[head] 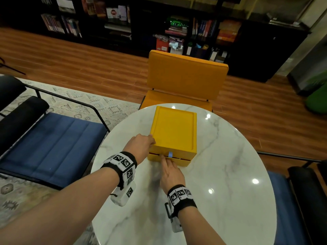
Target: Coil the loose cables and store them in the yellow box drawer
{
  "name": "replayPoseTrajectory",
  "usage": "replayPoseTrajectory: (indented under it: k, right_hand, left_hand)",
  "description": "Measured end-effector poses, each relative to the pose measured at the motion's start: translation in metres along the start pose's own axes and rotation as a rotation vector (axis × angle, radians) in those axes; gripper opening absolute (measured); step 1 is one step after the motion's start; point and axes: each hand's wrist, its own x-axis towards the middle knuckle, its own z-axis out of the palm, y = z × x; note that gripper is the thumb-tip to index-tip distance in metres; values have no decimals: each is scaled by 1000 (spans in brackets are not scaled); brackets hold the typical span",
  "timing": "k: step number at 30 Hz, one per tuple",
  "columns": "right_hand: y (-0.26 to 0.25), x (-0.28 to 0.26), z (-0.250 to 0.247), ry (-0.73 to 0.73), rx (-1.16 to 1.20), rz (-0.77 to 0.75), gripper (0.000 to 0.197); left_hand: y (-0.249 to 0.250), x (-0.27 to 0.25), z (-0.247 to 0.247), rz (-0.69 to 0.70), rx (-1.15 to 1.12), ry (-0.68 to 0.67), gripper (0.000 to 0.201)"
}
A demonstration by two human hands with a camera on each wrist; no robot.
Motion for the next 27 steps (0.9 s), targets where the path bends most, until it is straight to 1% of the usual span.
replayPoseTrajectory:
  k: [5,9,11,12,14,15,16,18,19,20,22,24,25,26,27]
  right_hand:
    - [-6,5,-4,-18,-59,17,71]
    - [3,8,-1,-34,-63,-57,76]
    - [11,2,4,6,-2,-97,79]
    - [13,-2,6,29,66,-61,73]
    - [13,-6,6,97,164,16,53]
    - [11,-4,6,105,179,40,50]
    - [7,-2,5,62,161,58,55]
    - [0,1,4,-40,96,46,77]
    - [-3,0,4,-66,89,35,82]
    - [-5,-5,4,-71,106,32,84]
    - [-5,-17,-2,-45,158,0,78]
    - [4,-34,-10,-29,164,-33,65]
    - [13,-47,-8,-39,165,-53,60]
    - [22,-64,-11,-12,163,-65,56]
    - [35,-77,-7,50,167,-76,53]
  left_hand:
    - [0,0,1,8,-10,16,30]
    - [-1,2,3,10,6,12,30]
    - [-1,3,4,21,18,15,30]
    - [-1,2,3,22,22,10,31]
    - [0,3,4,32,23,7,33]
    - [-1,3,6,36,28,7,34]
    - [-2,3,6,33,30,1,34]
    - [-4,5,5,32,23,-11,34]
    - [-5,4,6,28,16,-16,34]
    - [-6,3,6,16,-5,-33,33]
    - [-7,5,4,5,-53,-46,33]
    - [-7,4,-3,34,-133,-22,33]
    - [-9,0,0,63,-194,-20,37]
    - [-13,-10,-1,69,-256,-29,45]
    - [-18,-19,-1,71,-306,-18,53]
